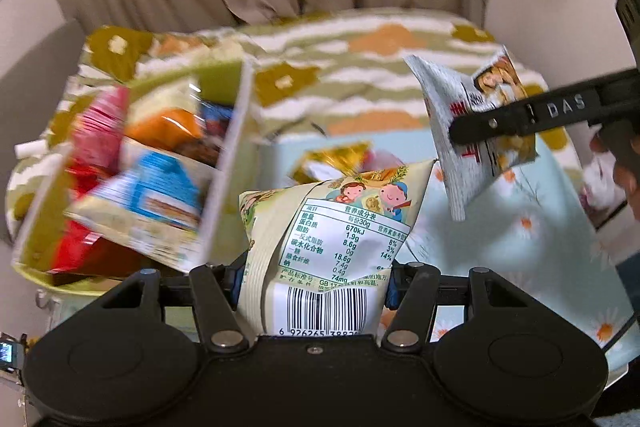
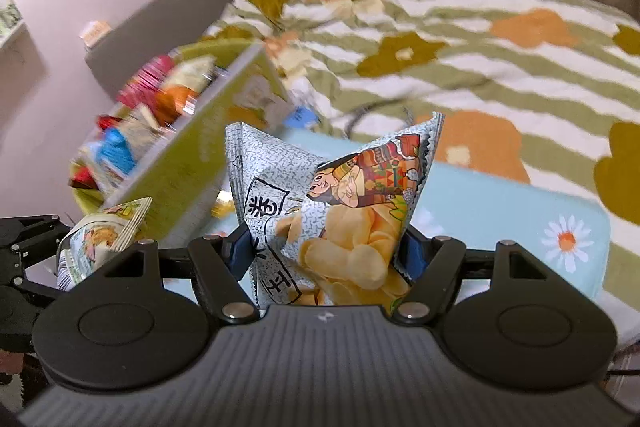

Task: Organize snacks
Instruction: 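Carry both held bags over the yellow box and release them inside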

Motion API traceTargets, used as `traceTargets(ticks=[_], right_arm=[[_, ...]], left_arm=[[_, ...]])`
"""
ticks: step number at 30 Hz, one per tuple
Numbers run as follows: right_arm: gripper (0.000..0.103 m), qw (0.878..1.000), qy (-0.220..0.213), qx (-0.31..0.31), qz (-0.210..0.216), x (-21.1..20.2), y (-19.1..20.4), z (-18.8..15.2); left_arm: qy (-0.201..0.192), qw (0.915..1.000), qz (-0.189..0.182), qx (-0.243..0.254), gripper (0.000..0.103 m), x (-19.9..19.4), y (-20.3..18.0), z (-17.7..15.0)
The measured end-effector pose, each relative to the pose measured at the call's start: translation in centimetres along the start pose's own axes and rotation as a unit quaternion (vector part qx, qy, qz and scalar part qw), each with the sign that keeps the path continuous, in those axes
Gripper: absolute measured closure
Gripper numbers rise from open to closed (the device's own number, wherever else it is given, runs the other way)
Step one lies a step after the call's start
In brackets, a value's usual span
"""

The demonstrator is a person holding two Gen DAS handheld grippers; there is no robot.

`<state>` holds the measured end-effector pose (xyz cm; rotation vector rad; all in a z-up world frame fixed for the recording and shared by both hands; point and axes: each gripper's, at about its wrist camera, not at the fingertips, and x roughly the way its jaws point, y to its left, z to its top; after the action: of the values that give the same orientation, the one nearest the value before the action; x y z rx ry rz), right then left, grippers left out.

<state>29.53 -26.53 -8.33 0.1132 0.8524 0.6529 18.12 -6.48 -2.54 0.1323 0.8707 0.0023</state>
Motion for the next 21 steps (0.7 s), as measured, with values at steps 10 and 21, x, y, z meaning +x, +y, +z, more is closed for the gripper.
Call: traceTargets(ticks=[10, 21], right_arm=[[0.017, 0.998, -0.051, -0.015, 0.017, -1.3, 8.7, 4.3], [0.017, 0.996, -0.089, 0.021, 0.002, 3.2, 18.9, 8.4]], left_arm=[[-0.078, 0.9954, 0.033, -0.045, 0.040, -5.3, 8.7, 1.9], [-0.089, 0.9940, 0.035, -0.053, 0.040, -3.6, 21.2, 5.0]])
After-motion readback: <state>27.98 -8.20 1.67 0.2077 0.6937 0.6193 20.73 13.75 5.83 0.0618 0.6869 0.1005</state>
